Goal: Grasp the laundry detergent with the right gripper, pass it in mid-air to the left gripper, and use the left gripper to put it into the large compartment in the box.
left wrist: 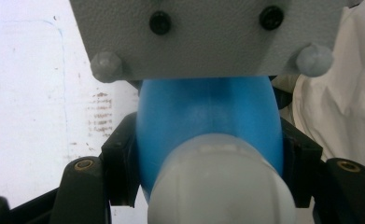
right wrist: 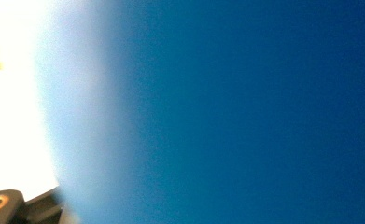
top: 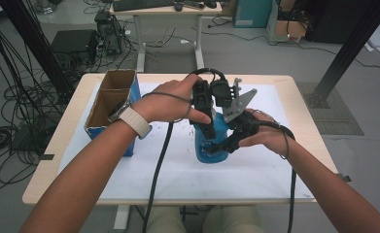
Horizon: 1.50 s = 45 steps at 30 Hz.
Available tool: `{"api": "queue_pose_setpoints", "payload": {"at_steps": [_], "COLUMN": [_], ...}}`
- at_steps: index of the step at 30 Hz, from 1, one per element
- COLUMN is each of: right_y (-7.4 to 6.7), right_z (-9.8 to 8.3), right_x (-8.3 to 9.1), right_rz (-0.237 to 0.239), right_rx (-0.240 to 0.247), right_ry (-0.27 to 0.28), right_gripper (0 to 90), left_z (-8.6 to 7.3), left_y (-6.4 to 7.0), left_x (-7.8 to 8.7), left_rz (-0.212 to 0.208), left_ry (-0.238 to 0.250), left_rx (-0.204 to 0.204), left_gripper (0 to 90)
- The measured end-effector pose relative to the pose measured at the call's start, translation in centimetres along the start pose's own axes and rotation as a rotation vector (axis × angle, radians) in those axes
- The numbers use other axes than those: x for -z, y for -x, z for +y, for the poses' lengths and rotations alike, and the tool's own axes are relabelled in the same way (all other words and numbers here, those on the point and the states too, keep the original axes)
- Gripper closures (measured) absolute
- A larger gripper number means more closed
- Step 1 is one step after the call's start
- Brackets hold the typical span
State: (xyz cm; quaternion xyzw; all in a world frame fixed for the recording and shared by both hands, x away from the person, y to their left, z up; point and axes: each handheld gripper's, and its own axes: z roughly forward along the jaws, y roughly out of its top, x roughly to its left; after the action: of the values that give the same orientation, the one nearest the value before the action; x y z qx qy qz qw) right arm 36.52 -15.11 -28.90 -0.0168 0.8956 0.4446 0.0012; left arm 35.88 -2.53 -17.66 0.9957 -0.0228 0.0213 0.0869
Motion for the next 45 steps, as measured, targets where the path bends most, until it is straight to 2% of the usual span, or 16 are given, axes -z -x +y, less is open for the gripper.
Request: {"api": "queue_pose_setpoints", "payload": {"at_steps": [35,44,45], "right_y": [0.04,0.09,0.01], "right_z": [-0.01,-0.05,-0.06], "right_x": [-0.04,-0.05,0.01], "right_rz": [0.003,0.002,-0.001], "right_rx": [-0.003,-0.002,-0.015], "right_ry": [0.004,0.004,-0.003], "right_gripper": [42.8,42.8,42.8], "left_z": [-0.03,-0.01,-0.04], "left_y": [0.0,-0.16,-0.08], "left_x": [0.02,-0.06,-0.09], "left_rz": [0.006,-0.005,-0.009], "left_ry": [-0.002,-0.003,-0.001], "left_rx": [0.004,-0.004,0.009], "left_gripper": [37.1,37.2,37.1]}}
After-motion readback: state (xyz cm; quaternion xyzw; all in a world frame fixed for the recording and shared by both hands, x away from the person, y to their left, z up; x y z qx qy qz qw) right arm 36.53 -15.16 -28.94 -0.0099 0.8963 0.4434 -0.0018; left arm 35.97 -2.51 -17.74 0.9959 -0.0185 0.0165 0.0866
